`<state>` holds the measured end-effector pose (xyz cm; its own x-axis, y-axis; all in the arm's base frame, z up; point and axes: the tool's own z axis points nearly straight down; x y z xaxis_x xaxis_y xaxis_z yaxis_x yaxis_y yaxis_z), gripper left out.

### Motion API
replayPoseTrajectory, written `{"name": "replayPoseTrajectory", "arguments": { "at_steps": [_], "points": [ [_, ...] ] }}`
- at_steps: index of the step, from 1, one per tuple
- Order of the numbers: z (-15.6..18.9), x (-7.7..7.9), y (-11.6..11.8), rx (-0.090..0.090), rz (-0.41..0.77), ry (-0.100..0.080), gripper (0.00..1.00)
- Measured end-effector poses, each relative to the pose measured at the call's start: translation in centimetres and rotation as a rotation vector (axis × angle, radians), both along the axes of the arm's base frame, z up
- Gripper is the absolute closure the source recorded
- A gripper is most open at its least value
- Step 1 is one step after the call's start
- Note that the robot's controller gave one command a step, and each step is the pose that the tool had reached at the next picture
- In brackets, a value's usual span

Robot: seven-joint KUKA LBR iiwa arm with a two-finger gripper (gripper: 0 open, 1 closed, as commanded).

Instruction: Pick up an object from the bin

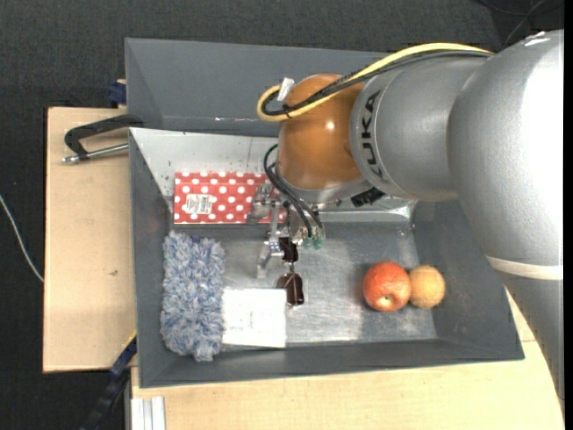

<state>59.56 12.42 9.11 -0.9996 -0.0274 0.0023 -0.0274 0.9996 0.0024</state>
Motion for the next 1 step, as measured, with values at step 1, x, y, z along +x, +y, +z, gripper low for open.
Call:
{"name": "replayPoseTrajectory", "arguments": {
  "at_steps": [1],
  "points": [
    [-1.55, -1.32, -2.53, 0.0, 0.249, -0.009, 1.0]
  ]
}}
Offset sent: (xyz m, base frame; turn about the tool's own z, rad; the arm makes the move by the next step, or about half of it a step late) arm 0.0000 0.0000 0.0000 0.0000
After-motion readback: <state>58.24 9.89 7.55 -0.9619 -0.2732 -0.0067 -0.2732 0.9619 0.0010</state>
